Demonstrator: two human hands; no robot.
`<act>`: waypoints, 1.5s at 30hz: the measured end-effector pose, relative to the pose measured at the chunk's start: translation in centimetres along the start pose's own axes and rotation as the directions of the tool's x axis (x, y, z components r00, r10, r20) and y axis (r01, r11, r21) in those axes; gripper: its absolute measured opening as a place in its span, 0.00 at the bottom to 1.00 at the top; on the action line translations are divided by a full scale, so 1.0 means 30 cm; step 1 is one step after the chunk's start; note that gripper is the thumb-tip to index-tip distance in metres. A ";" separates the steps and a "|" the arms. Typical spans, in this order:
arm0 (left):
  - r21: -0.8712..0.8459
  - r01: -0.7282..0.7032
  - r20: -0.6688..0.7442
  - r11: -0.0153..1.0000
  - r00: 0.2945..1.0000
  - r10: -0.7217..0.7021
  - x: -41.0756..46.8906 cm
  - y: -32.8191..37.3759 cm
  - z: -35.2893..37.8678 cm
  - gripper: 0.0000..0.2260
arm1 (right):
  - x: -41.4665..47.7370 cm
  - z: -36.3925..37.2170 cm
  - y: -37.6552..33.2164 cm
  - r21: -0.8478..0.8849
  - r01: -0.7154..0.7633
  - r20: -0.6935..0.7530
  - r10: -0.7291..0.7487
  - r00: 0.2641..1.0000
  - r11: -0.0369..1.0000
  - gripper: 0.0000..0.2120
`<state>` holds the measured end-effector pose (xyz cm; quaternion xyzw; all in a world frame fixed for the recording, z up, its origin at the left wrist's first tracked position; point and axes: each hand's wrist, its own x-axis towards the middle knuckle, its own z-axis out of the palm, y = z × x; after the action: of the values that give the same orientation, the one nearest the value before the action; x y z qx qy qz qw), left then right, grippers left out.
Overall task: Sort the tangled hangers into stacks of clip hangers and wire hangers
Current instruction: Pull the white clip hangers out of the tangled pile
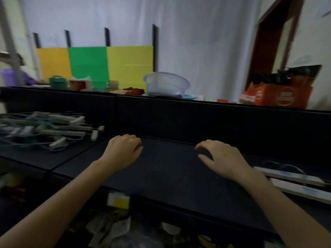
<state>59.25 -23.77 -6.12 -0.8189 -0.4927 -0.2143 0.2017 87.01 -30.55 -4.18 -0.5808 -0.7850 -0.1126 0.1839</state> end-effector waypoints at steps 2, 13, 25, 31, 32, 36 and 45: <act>0.059 0.069 0.020 0.996 0.997 -0.071 -0.084 -0.121 -0.040 0.14 | 0.070 0.038 -0.122 0.048 0.065 -0.005 -0.065 0.998 0.997 0.15; 0.211 0.240 0.044 0.947 0.966 -0.255 -0.562 -0.786 -0.203 0.13 | 0.370 0.263 -0.875 0.227 0.227 -0.016 -0.229 0.973 0.947 0.14; 0.130 0.243 0.004 0.961 0.969 -0.245 -0.684 -1.226 -0.264 0.11 | 0.632 0.341 -1.295 0.241 0.216 0.028 -0.229 0.973 0.946 0.14; 0.069 0.238 0.001 0.969 0.971 -0.239 -0.613 -1.359 -0.209 0.12 | 0.790 0.392 -1.377 0.257 0.191 0.049 -0.210 0.976 0.947 0.13; 0.065 0.231 0.000 0.971 0.973 -0.231 -0.598 -1.383 -0.203 0.11 | 0.822 0.401 -1.389 0.263 0.184 0.049 -0.203 0.978 0.947 0.13; 0.064 0.181 -0.023 0.981 0.983 -0.180 -0.520 -1.499 -0.179 0.11 | 0.956 0.438 -1.416 0.272 0.153 0.026 -0.166 0.986 0.950 0.12; 0.030 0.143 -0.005 0.989 0.990 -0.143 -0.276 -1.748 -0.078 0.11 | 1.250 0.510 -1.409 0.026 -0.031 0.223 0.024 0.975 0.999 0.17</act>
<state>8.55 -8.31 -2.50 -0.7782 -0.5529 -0.2216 0.1989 34.62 -4.62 -0.78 -0.5979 -0.7940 -0.0329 0.1047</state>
